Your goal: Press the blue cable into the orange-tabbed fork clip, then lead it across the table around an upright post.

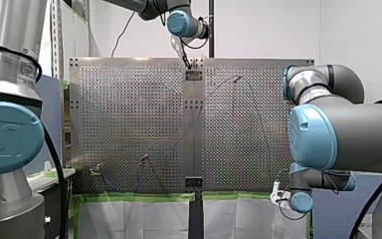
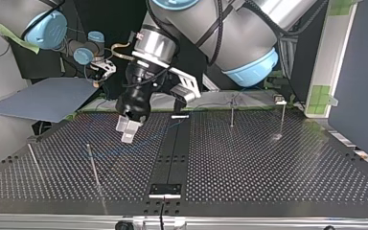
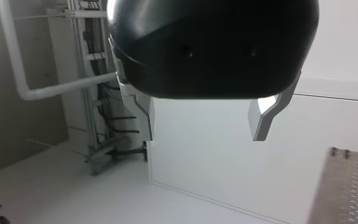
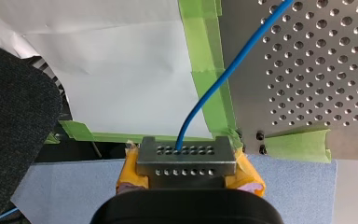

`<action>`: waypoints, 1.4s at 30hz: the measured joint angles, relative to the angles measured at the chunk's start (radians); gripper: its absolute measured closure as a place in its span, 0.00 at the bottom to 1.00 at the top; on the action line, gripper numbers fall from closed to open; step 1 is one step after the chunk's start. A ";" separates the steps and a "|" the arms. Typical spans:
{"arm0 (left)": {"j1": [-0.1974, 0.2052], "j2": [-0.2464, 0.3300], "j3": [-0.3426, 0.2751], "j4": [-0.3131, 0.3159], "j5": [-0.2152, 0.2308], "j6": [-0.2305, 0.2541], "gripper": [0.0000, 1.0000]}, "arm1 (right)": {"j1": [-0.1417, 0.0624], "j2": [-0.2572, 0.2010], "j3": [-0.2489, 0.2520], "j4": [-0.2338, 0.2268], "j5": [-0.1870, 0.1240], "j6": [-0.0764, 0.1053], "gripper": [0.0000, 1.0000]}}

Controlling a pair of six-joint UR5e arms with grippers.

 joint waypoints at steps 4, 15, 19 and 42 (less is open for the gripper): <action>-0.003 -0.032 -0.039 0.039 -0.002 -0.002 0.00 | 0.000 0.000 0.000 0.000 0.000 0.000 1.00; -0.003 -0.047 -0.142 0.141 -0.024 -0.019 0.00 | 0.002 0.000 0.000 -0.001 0.000 -0.001 1.00; -0.003 -0.047 -0.178 0.178 -0.028 -0.028 0.00 | 0.003 0.000 0.000 0.000 0.000 -0.002 1.00; 0.001 -0.047 -0.398 0.341 -0.064 -0.071 0.00 | 0.003 0.002 0.000 -0.001 0.000 -0.005 1.00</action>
